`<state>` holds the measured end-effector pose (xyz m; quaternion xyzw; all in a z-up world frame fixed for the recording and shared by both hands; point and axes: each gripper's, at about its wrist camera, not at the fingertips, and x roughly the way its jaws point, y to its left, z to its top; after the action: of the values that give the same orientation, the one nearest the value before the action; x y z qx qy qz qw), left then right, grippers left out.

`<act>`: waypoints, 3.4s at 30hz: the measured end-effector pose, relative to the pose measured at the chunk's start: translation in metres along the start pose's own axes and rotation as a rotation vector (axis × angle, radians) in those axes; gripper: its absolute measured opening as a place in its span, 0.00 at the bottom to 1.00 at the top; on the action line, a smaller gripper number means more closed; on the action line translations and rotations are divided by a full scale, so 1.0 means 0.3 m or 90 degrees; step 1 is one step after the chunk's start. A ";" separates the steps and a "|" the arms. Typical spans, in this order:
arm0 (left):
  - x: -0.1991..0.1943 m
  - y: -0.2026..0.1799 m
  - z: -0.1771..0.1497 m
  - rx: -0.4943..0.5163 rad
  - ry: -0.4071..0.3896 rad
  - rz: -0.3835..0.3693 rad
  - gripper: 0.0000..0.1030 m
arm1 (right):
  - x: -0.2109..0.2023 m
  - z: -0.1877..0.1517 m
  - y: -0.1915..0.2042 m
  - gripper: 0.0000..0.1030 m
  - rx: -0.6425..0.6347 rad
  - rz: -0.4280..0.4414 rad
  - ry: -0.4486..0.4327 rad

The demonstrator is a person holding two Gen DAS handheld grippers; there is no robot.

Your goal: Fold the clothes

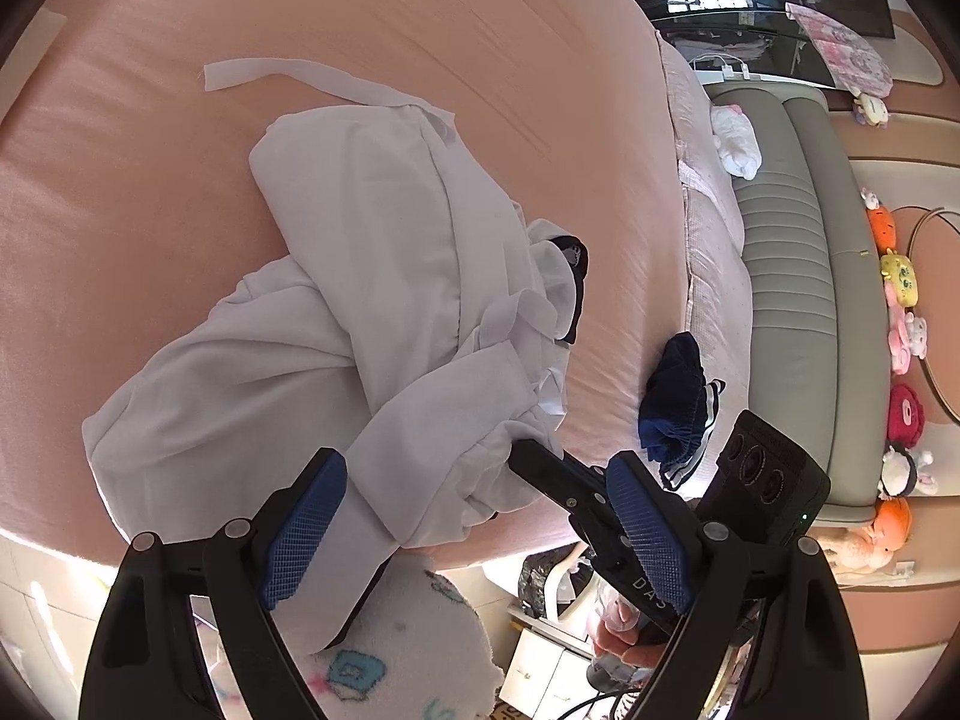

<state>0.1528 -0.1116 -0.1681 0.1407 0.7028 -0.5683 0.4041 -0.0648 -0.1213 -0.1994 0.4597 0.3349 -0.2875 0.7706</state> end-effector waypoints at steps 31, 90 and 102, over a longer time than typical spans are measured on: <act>-0.085 0.145 -0.006 0.057 0.002 0.035 0.78 | 0.184 0.017 0.381 0.05 -0.109 0.042 0.097; -0.252 0.381 -0.057 -0.167 -0.108 -0.035 0.74 | 0.285 0.557 0.003 0.51 0.055 -0.198 0.197; -0.155 0.296 -0.043 -0.168 -0.097 0.001 0.73 | 0.379 0.619 -0.016 0.51 0.067 -0.186 0.246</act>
<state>0.2354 -0.0598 -0.1945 0.0437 0.7388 -0.4795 0.4716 0.0478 -0.3060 -0.2252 0.4926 0.5233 -0.3195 0.6176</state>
